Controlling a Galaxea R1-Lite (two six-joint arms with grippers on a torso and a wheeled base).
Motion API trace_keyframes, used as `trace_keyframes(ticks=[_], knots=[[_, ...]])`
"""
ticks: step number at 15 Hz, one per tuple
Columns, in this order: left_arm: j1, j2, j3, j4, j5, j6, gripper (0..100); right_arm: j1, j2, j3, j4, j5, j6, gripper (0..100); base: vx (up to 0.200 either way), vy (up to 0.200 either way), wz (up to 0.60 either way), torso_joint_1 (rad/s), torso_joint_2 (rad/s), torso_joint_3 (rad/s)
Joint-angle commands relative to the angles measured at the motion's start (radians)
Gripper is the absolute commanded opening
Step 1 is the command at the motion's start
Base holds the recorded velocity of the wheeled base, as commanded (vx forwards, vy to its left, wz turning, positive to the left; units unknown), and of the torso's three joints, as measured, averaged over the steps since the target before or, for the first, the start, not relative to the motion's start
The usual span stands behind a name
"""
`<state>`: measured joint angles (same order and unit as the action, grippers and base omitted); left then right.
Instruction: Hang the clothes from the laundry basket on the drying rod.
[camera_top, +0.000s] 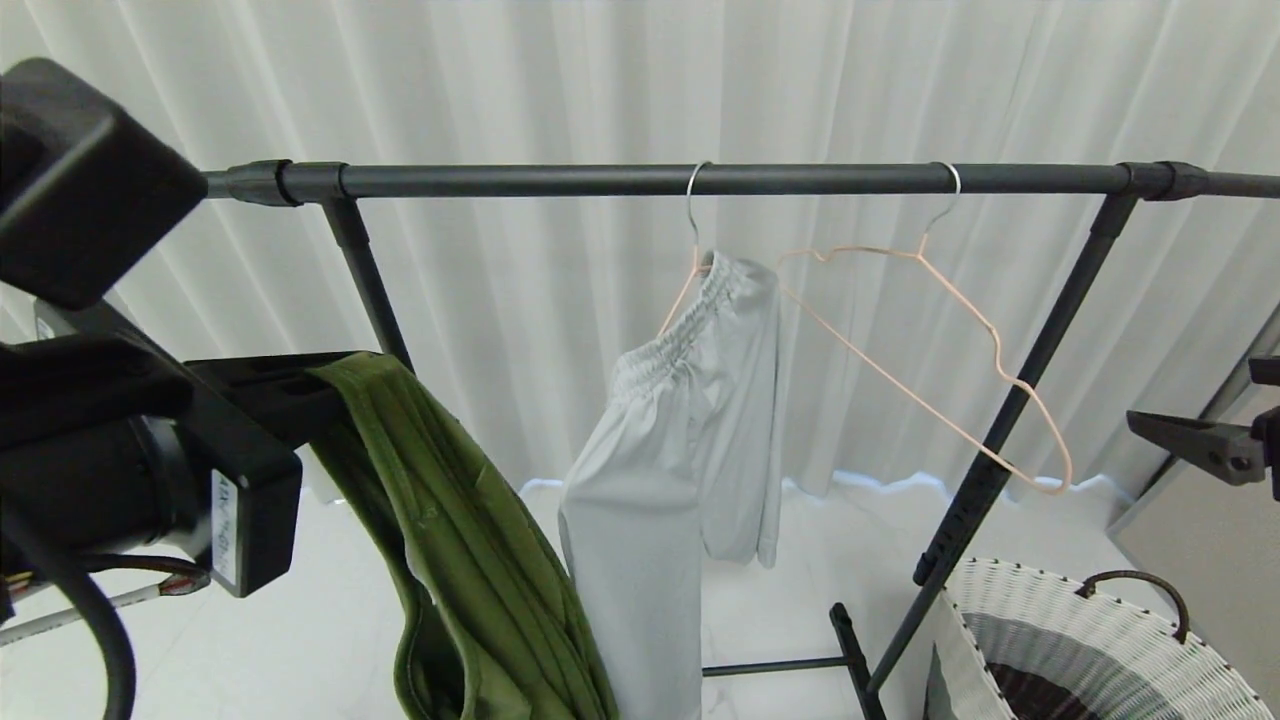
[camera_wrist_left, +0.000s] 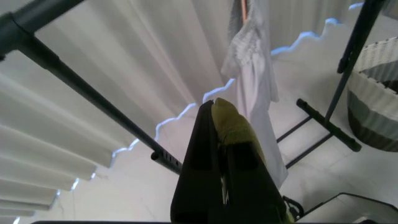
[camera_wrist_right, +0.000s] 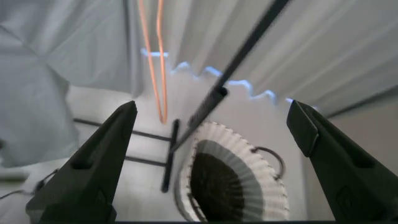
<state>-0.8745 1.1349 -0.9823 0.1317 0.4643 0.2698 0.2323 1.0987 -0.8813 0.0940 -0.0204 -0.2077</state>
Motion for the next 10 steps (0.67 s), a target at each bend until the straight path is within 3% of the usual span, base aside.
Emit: trace_keyframes(ticks=[1, 2, 6, 10], knots=[[0.0, -0.003, -0.001, -0.001, 0.001, 0.0, 0, -0.033, 0.095, -0.021, -0.042, 0.053, 0.002, 100, 0.0, 0.0, 0.0, 0.0, 0.0, 0.0], [0.0, -0.004, -0.002, -0.001, 0.001, 0.0, 0, -0.033, 0.122, -0.036, -0.051, 0.062, 0.004, 100, 0.0, 0.0, 0.0, 0.0, 0.0, 0.0], [0.002, -0.032, 0.013, -0.001, 0.002, 0.0, 0, 0.008, 0.36, -0.268, -0.053, 0.077, 0.106, 100, 0.0, 0.0, 0.0, 0.0, 0.0, 0.0], [0.002, -0.035, 0.013, -0.001, 0.004, -0.003, 0, 0.048, 0.5, -0.39, -0.033, 0.073, 0.12, 100, 0.0, 0.0, 0.0, 0.0, 0.0, 0.0]])
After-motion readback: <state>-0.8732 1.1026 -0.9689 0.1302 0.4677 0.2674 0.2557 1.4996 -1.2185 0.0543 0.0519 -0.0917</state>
